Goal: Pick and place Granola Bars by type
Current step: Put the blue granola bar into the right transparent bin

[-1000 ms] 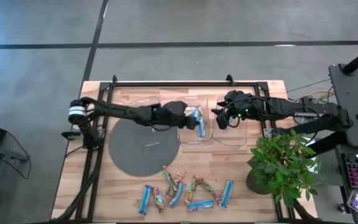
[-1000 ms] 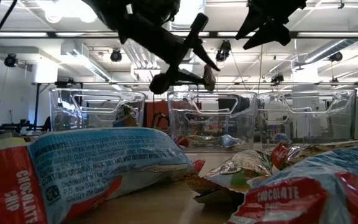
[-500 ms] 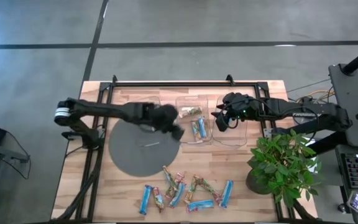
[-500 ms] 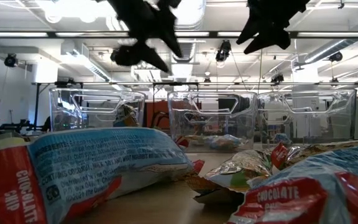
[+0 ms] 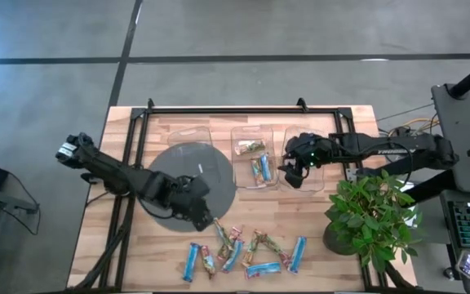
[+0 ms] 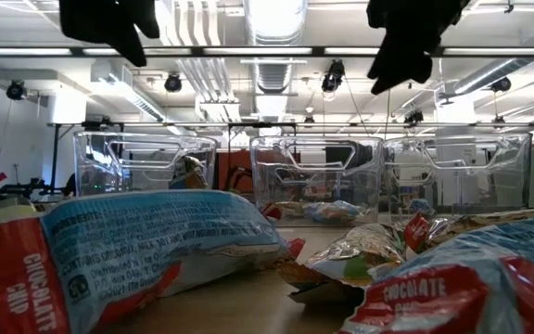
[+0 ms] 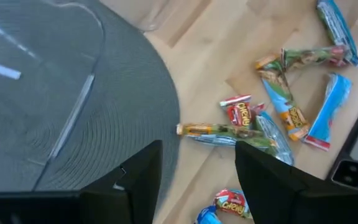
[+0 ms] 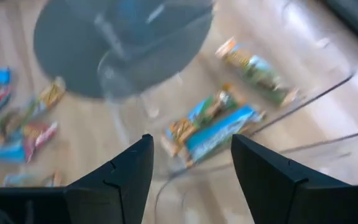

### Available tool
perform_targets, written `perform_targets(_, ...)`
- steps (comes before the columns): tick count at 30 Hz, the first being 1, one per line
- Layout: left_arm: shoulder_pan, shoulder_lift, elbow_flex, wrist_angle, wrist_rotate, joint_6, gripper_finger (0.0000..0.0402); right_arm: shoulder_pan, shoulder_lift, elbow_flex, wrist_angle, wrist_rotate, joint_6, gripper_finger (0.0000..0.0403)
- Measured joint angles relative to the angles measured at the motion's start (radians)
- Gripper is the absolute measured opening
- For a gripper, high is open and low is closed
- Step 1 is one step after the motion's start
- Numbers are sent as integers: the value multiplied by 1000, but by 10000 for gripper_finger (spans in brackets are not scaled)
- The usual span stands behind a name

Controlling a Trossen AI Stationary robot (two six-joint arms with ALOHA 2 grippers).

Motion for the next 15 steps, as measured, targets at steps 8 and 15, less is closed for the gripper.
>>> perform_targets(8,-53,2,0,-7,-49,-116,183,5,45,0,-56,-323,12,206)
perform_targets(15,-53,2,0,-7,-66,-113,183,81,54,0,-98,-606,0,206)
